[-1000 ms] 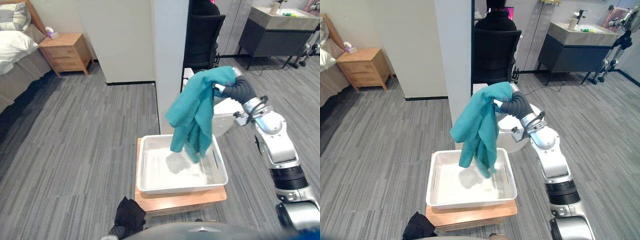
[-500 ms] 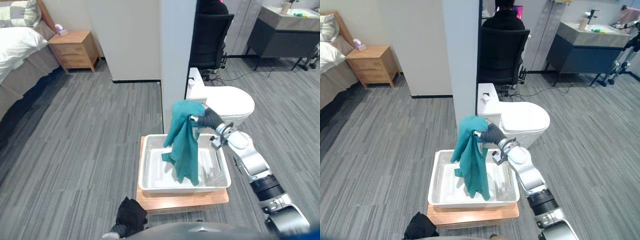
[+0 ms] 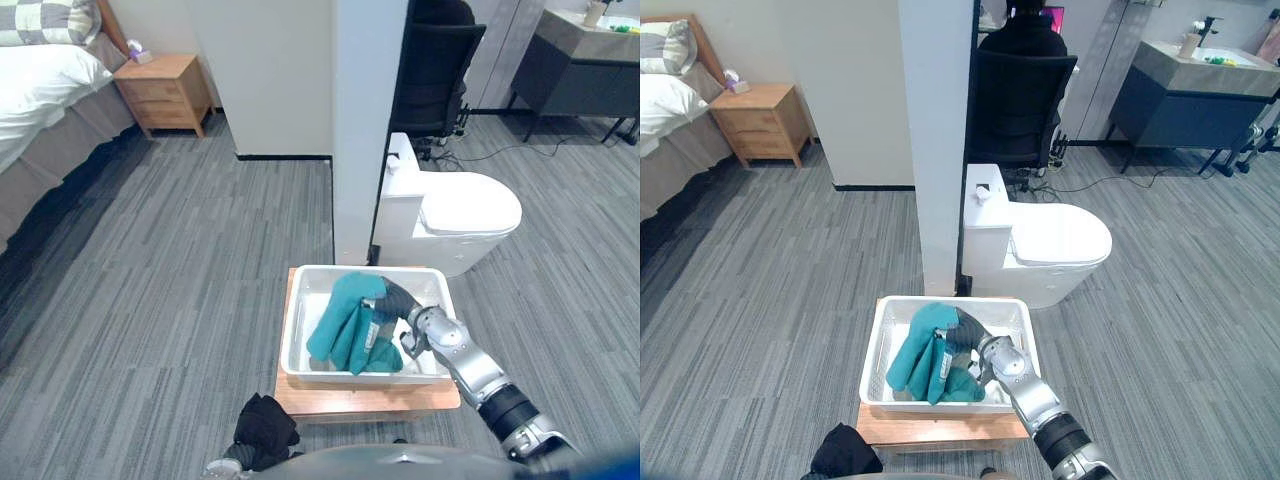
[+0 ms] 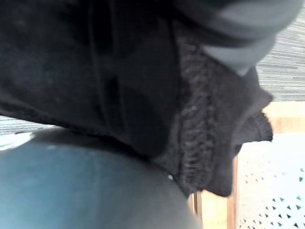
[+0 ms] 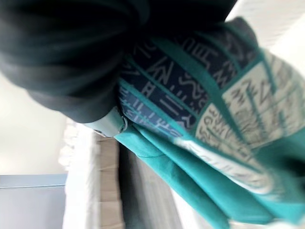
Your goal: Tidy the bed and pick cloth on bed and put in laundry
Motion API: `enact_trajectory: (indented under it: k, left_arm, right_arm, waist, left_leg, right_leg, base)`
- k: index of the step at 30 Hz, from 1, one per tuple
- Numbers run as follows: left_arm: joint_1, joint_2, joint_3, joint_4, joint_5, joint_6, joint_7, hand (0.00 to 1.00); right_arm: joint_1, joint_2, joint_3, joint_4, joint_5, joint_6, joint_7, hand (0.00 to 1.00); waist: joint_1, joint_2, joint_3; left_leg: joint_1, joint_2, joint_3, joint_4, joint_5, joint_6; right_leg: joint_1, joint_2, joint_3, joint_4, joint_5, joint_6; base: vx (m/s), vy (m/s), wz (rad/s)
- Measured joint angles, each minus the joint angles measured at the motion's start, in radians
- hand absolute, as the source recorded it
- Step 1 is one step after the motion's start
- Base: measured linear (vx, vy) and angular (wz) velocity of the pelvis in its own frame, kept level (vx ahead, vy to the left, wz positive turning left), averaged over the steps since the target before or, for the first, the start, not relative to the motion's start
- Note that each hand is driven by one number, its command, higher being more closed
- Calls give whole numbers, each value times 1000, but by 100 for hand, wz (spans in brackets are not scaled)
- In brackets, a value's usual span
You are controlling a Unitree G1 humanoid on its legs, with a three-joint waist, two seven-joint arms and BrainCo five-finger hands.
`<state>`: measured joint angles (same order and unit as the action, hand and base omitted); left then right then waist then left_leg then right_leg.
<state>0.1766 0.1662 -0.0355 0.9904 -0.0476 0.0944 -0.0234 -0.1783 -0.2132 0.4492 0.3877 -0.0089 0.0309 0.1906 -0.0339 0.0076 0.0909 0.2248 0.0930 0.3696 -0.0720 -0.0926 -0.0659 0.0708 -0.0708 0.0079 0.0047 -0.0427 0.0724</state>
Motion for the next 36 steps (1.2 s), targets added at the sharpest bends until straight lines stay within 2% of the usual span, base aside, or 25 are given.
enact_trajectory:
  k: [3, 5, 8, 13, 14, 17, 23, 28, 31, 36]
  left_arm:
    - [-4, 0, -3, -24, 1, 12, 1, 100]
    - [-18, 2, -4, -28, 0, 10, 1, 100]
    - [-45, 2, -4, -36, 0, 4, 1, 100]
    - [-78, 6, -16, -53, 0, -11, 2, 100]
    - [-84, 10, -27, -66, 0, -15, 2, 100]
    - [-106, 7, -32, -67, -4, -30, 12, 100]
    - [-105, 4, -33, -66, -8, -54, 32, 100]
    - [-101, 0, -32, -66, 1, -58, 31, 100]
    - [-96, -1, -31, -71, 18, -57, 29, 100]
    - [-68, 0, -21, -80, 81, -48, 26, 100]
  right_arm:
    - [-1, 17, -1, 55, -19, -7, -24, 100]
    - [-8, 36, -1, 119, -57, -12, -57, 100]
    - [-21, 46, -2, 201, -96, -12, -100, 100]
    - [-124, 53, -27, 269, -120, -12, -171, 100]
    - [-155, 59, -42, 293, -120, -11, -185, 0]
    - [-199, 55, -87, 359, -117, -9, -239, 0]
    - [-208, 51, -152, 395, -93, -18, -312, 0]
    - [-193, 35, -192, 394, -94, -42, -325, 0]
    - [-165, 35, -198, 393, -94, -59, -329, 0]
    - [-115, 35, -198, 372, -95, -65, -319, 0]
  waist:
    - [1, 6, 7]
    - [2, 7, 28]
    - [26, 13, 62]
    - [29, 19, 118]
    - [31, 19, 134]
    - [54, 30, 170]
    - [56, 30, 175]
    - [60, 27, 175]
    - [71, 23, 172]
    - [72, -2, 131]
  left_leg:
    - [-24, -4, -2, -15, 11, 2]
    - [-39, -6, -16, -15, 17, 4]
    - [-68, -6, -24, -11, 20, 5]
    - [-123, -6, -47, 13, 21, 6]
    - [-138, -7, -49, 23, 21, 7]
    - [-145, -6, -50, 26, 22, 8]
    - [-159, -9, -51, 44, 21, 7]
    - [-131, -9, -54, 42, 21, 7]
    - [-100, -8, -53, 36, 21, 7]
    - [-81, -17, -50, 12, 25, 12]
  right_leg:
    - [-30, -2, -6, 5, 0, 1]
    - [-47, -5, -17, 11, 1, 1]
    - [-66, -8, -26, 12, 1, 1]
    - [-106, -17, -50, 32, 5, 4]
    - [-118, -19, -50, 34, 8, 3]
    - [-124, -20, -50, 37, 12, 3]
    - [-126, -34, -52, 37, 15, 8]
    - [-92, -36, -53, 28, 18, 12]
    - [-62, -34, -53, 25, 18, 12]
    - [-49, -31, -52, 5, 18, 13]
  base:
    - [3, 1, 3]
    - [0, -1, 17]
    - [14, 0, 13]
    - [-6, 4, 13]
    - [-15, -1, 4]
    - [-7, 4, 2]
    - [7, 7, 2]
    - [-1, -1, 4]
    - [0, 0, 0]
    - [-30, -11, -4]
